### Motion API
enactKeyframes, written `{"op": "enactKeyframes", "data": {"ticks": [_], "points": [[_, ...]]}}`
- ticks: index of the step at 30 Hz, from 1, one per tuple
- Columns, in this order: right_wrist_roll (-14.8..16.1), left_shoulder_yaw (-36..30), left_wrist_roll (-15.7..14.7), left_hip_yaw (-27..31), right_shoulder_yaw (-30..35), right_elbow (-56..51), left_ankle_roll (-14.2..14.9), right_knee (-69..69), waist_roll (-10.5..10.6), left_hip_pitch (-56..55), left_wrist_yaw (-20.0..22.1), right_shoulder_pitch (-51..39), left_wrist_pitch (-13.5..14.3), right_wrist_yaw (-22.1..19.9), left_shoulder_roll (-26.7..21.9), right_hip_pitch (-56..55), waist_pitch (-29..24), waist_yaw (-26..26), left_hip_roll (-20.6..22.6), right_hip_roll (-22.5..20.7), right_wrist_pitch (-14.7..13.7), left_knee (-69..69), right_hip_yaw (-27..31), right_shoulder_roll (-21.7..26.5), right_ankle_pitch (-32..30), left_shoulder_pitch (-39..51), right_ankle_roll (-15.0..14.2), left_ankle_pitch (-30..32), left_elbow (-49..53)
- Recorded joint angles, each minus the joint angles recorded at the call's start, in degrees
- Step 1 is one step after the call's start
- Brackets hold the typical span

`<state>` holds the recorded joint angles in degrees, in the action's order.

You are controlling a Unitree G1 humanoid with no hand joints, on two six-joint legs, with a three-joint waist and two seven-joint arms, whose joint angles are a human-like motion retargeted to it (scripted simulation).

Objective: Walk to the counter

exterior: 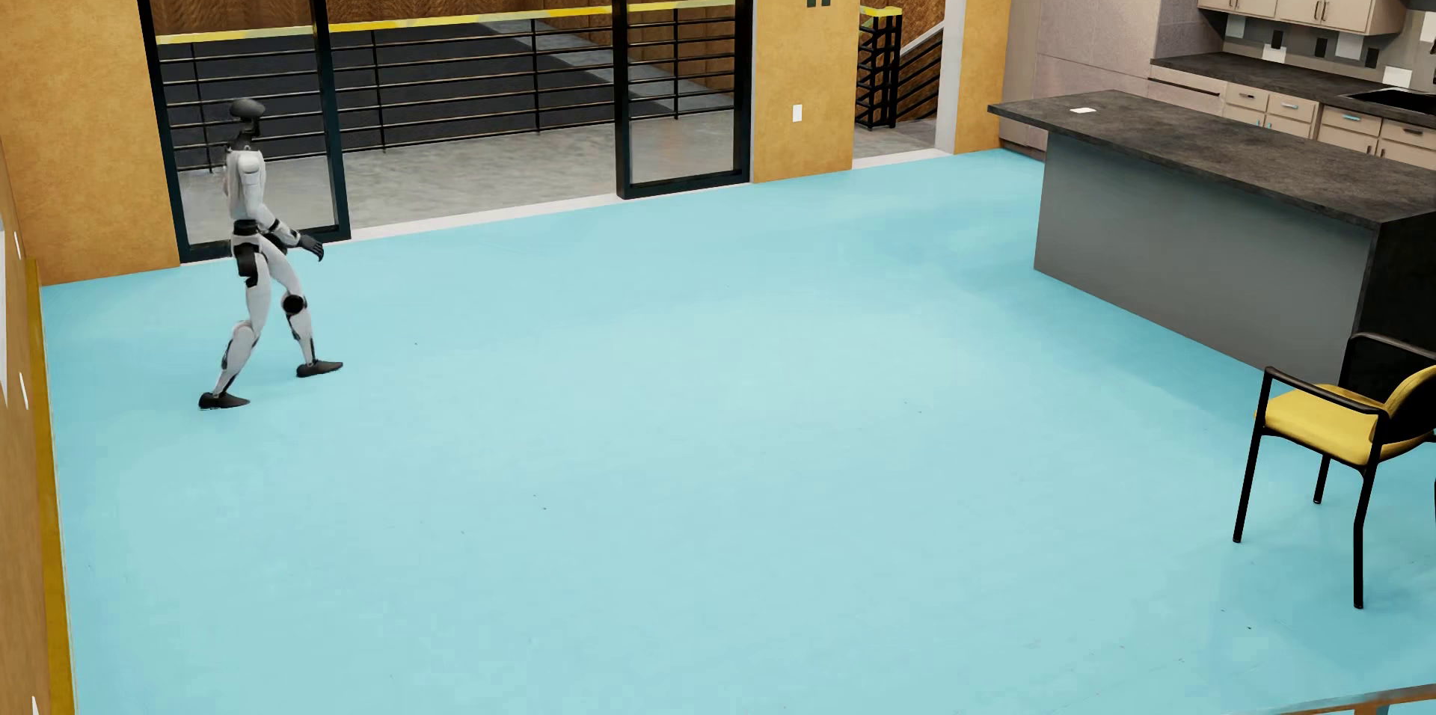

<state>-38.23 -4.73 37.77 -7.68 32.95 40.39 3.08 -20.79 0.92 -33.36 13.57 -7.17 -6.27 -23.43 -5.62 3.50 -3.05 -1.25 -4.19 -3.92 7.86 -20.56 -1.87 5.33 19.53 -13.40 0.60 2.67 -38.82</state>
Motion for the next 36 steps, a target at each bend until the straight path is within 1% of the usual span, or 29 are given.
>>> {"op": "enactKeyframes", "data": {"ticks": [1,2,4,5,6,7,8,10,11,13,14,15,17,18,19,20,22,23,24,25,26,27,28,29,30,32,33,34,36], "points": [[-1.1,0.4,0.5,-0.4,0.6,2.2,-1.6,-2.5,-0.5,0.9,0.4,0.1,-0.6,1.3,0.3,0.6,-0.1,-0.1,0.9,1.0,1.0,-1.5,0.1,0.7,-1.8,0.2,-0.9,1.1,-0.5],[-1.4,0.4,1.3,-0.7,0.4,4.6,-2.5,-5.4,-1.1,1.8,0.2,0.8,-1.4,3.6,0.7,0.8,-0.2,-0.3,2.1,2.2,2.2,-3.3,0.1,1.3,-4.9,0.8,-2.4,-0.5,-1.7],[0.0,0.0,3.4,-1.6,-2.3,9.0,-3.7,-15.6,-2.4,4.7,-2.4,3.3,-3.5,9.2,1.3,-1.8,-0.5,-0.7,4.8,5.2,4.7,-5.0,0.8,2.3,-15.7,2.5,-6.5,-4.3,-4.6],[0.2,-0.3,4.6,-2.4,-3.7,10.3,-4.1,-24.2,-3.2,6.4,-4.4,4.7,-4.6,10.7,1.6,-5.4,-0.7,-1.1,6.0,6.9,5.5,-5.4,1.4,3.1,-21.7,4.1,-8.8,-6.1,-5.5],[-0.3,-0.4,5.7,-3.3,-4.1,10.9,-4.5,-33.4,-3.9,8.3,-5.1,6.0,-3.7,11.0,1.5,-10.0,-0.9,-1.4,7.2,8.7,5.5,-5.5,2.1,4.3,-28.6,4.4,-11.4,-8.0,-6.3],[-1.2,-0.1,6.5,-4.2,-3.8,11.1,-4.9,-41.4,-4.8,10.4,-4.6,7.1,-1.9,10.6,1.5,-14.4,-1.2,-1.6,8.3,10.1,4.6,-5.7,3.2,6.0,-33.2,5.1,-13.4,-9.7,-7.3],[-1.9,0.4,7.0,-4.8,-3.7,10.4,-5.2,-47.4,-5.5,12.7,-3.5,8.4,-0.4,10.2,1.5,-18.7,-1.4,-1.6,9.3,10.4,3.5,-5.5,4.4,7.6,-33.5,5.9,-11.7,-11.3,-7.7],[-1.3,1.6,7.6,-4.9,-6.3,7.0,-5.8,-52.3,-6.5,17.5,-1.4,11.8,1.4,9.0,1.6,-25.9,-1.7,-1.1,10.9,9.1,1.9,-5.2,6.3,9.9,-27.9,7.1,-11.1,-14.3,-7.2],[-0.3,2.2,7.7,-4.8,-8.7,5.0,-6.0,-51.5,-6.8,19.8,-0.9,13.8,1.9,8.0,1.9,-29.2,-1.8,-0.7,11.6,8.2,1.8,-5.3,7.0,9.8,-25.8,7.7,-9.0,-15.9,-6.6],[1.5,1.7,7.2,-4.1,-14.5,1.6,-6.3,-43.3,-6.9,24.3,-1.0,17.2,2.9,7.2,1.8,-34.5,-1.7,0.6,12.3,7.2,1.8,-4.9,7.1,8.9,-17.5,7.9,-7.3,-18.5,-3.7],[1.6,0.7,7.1,-3.7,-17.3,0.3,-6.4,-35.9,-6.8,26.5,-1.0,18.5,3.7,6.9,1.4,-36.4,-1.5,1.3,12.5,7.2,1.9,-4.1,6.3,8.2,-15.1,8.2,-5.4,-19.2,-2.2],[1.4,-0.2,7.6,-3.2,-19.9,-0.6,-6.3,-27.0,-6.8,28.7,-0.7,19.7,4.6,6.5,0.9,-37.6,-1.3,2.0,12.8,7.5,2.1,-2.9,5.1,7.6,-14.2,8.6,-4.8,-19.7,-1.2],[-0.2,-2.3,9.0,-2.2,-23.0,-1.0,-6.0,-6.4,-6.5,33.4,0.7,21.0,5.4,5.7,-0.1,-38.1,-0.6,3.4,13.3,8.0,2.1,0.8,1.5,6.3,-16.6,9.3,-3.0,-19.8,0.0],[-1.7,-3.6,9.4,-1.5,-23.4,-0.7,-5.8,3.3,-6.3,35.9,1.2,21.4,4.9,5.7,-0.6,-37.6,-0.1,4.0,13.5,7.7,1.8,2.9,0.1,5.7,-18.2,9.8,-3.0,-19.5,0.0],[-3.2,-4.8,9.6,-0.7,-23.6,-0.1,-5.6,9.8,-6.1,38.1,1.5,21.8,4.4,6.1,-0.8,-37.5,0.3,4.6,13.8,7.2,1.3,4.0,0.3,5.6,-18.1,10.2,-5.1,-19.4,-0.5],[-4.6,-5.6,9.5,0.1,-23.7,0.6,-5.3,11.6,-5.9,40.1,1.6,22.2,3.7,6.8,-0.9,-37.6,0.7,5.2,14.0,6.4,0.6,4.4,1.5,5.7,-18.2,10.4,-5.2,-19.4,-1.4],[-7.4,-5.9,9.0,2.2,-23.5,2.6,-4.4,5.8,-5.0,44.3,-0.2,22.9,1.8,7.9,-1.2,-38.1,1.6,6.4,13.1,4.2,-0.7,4.1,3.6,5.4,-24.9,10.2,-0.5,-18.3,-4.3],[-8.6,-5.4,8.7,2.8,-23.8,4.0,-3.9,2.4,-4.3,45.7,-1.3,22.9,0.3,8.4,-1.3,-37.8,2.0,6.8,12.0,3.4,-0.9,2.4,3.3,5.1,-28.0,9.4,0.1,-15.8,-5.8],[-9.4,-4.2,8.4,2.9,-24.5,5.6,-2.7,-0.7,-3.3,46.3,-1.9,22.6,-1.4,8.9,-1.2,-37.0,2.2,7.1,10.6,2.5,-0.6,-0.5,2.4,4.4,-28.1,8.2,0.4,-12.0,-7.2],[-9.8,-2.9,8.2,3.0,-25.9,7.9,0.5,-2.5,-2.2,45.1,-2.2,21.4,-3.0,9.1,-1.2,-35.9,2.1,7.3,8.9,1.3,-0.3,-5.8,1.7,3.4,-26.3,6.3,0.2,-6.4,-7.9],[-10.0,-2.7,8.2,3.5,-27.4,9.7,3.0,-3.1,-1.2,42.0,-3.2,20.0,-3.7,8.7,-1.5,-34.2,1.9,7.4,6.9,0.0,0.0,-13.9,0.8,2.3,-24.3,4.7,1.5,-0.4,-8.4],[-10.0,-4.1,8.8,3.3,-28.4,10.5,6.5,-2.8,-0.3,37.2,-5.2,19.7,-3.2,7.7,-2.4,-32.1,1.6,7.5,4.4,-1.1,-0.6,-23.7,-0.2,1.5,-22.6,3.7,2.0,6.8,-8.4],[-10.2,-6.6,9.9,2.8,-28.7,10.9,10.3,-2.4,0.7,31.9,-8.0,18.8,-1.6,7.2,-4.2,-30.0,1.2,7.4,1.1,-2.0,-1.3,-33.2,-1.3,0.8,-21.0,2.9,2.2,13.3,-7.7],[-10.6,-8.9,11.0,2.0,-28.2,11.0,11.1,-2.1,1.6,26.6,-10.7,17.6,0.4,7.2,-6.4,-28.0,0.8,7.1,-2.4,-3.1,-2.4,-41.1,-2.1,0.2,-19.4,2.2,2.5,16.1,-6.0],[-11.5,-10.0,11.6,2.6,-27.0,11.1,10.7,-1.8,2.4,21.3,-11.8,15.8,1.4,7.5,-7.8,-25.9,0.4,6.5,-4.4,-4.4,-3.4,-46.8,-2.6,-0.3,-17.8,1.3,2.8,12.4,-3.9],[-13.6,-6.7,9.6,2.9,-24.0,11.0,8.0,-2.2,3.6,12.1,-10.5,11.6,1.1,8.2,-8.4,-21.9,-0.4,5.0,-7.6,-6.7,-4.9,-50.9,-2.5,-0.4,-14.2,-1.1,3.3,2.6,1.3],[-14.2,-3.5,7.6,3.4,-22.7,11.0,6.2,-3.1,4.0,8.1,-8.2,9.4,0.4,8.4,-7.4,-20.1,-0.6,4.2,-7.9,-7.5,-5.3,-49.4,-2.1,-0.5,-12.1,-2.5,3.5,-3.1,3.6],[-14.5,-0.4,5.6,3.8,-21.5,10.9,6.1,-3.6,4.2,4.8,-5.8,7.0,-0.3,8.7,-5.9,-18.1,-0.8,3.5,-8.0,-8.1,-5.5,-45.4,-1.4,-0.8,-10.2,-4.0,3.7,-7.4,5.8],[-14.6,3.0,3.3,3.3,-19.1,10.1,3.6,-2.9,4.2,0.5,-2.9,2.8,-1.4,8.9,-3.5,-13.9,-0.8,2.3,-7.9,-8.2,-6.1,-31.6,0.2,-0.9,-7.3,-5.4,3.9,-10.7,7.9]]}}
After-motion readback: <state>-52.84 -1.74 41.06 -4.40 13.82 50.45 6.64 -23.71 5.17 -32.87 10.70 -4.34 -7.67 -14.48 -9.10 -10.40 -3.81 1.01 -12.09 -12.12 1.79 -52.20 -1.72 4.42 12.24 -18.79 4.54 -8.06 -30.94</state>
